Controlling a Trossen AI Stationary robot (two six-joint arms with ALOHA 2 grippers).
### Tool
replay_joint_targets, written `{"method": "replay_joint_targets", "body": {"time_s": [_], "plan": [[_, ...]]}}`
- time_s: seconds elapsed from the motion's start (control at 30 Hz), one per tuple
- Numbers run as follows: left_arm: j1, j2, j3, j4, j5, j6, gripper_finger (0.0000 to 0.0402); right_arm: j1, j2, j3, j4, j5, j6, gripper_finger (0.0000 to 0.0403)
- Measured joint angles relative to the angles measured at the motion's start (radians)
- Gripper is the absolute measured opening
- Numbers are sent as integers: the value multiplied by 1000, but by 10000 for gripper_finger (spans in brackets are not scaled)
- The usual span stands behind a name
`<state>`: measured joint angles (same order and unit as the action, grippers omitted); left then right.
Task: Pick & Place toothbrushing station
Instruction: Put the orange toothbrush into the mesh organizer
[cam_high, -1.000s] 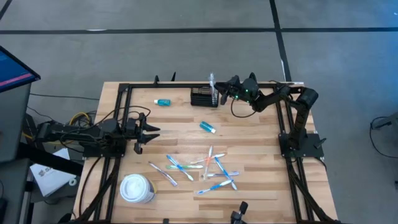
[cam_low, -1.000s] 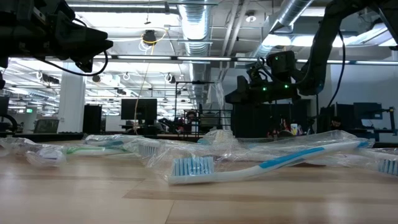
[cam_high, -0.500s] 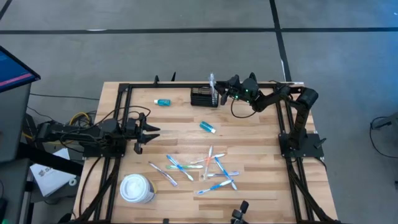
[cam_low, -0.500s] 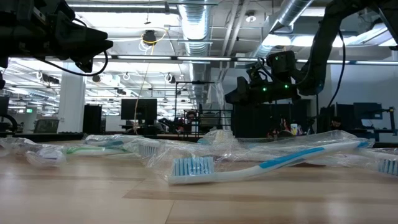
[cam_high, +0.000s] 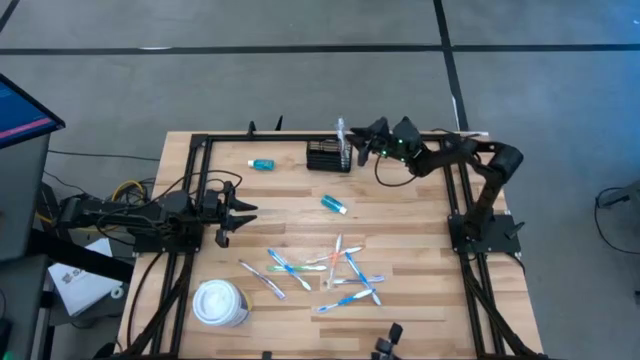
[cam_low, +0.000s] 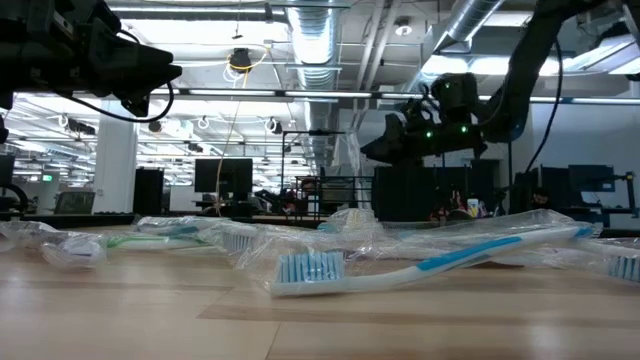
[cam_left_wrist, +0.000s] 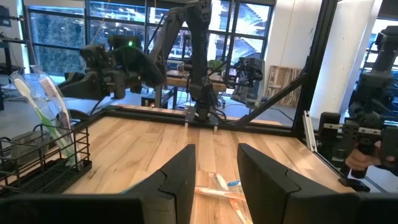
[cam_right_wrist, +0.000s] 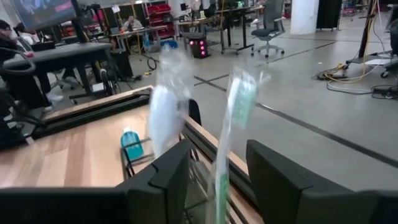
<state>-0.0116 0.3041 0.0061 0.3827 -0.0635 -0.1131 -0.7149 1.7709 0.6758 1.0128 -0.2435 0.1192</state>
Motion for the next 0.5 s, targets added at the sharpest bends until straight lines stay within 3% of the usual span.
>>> {"method": "replay_joint_targets", "body": {"time_s": [0.5], "plan": [[0,0,0,0,0,0,113,1,-293,0,-584,4,-147,141]]}}
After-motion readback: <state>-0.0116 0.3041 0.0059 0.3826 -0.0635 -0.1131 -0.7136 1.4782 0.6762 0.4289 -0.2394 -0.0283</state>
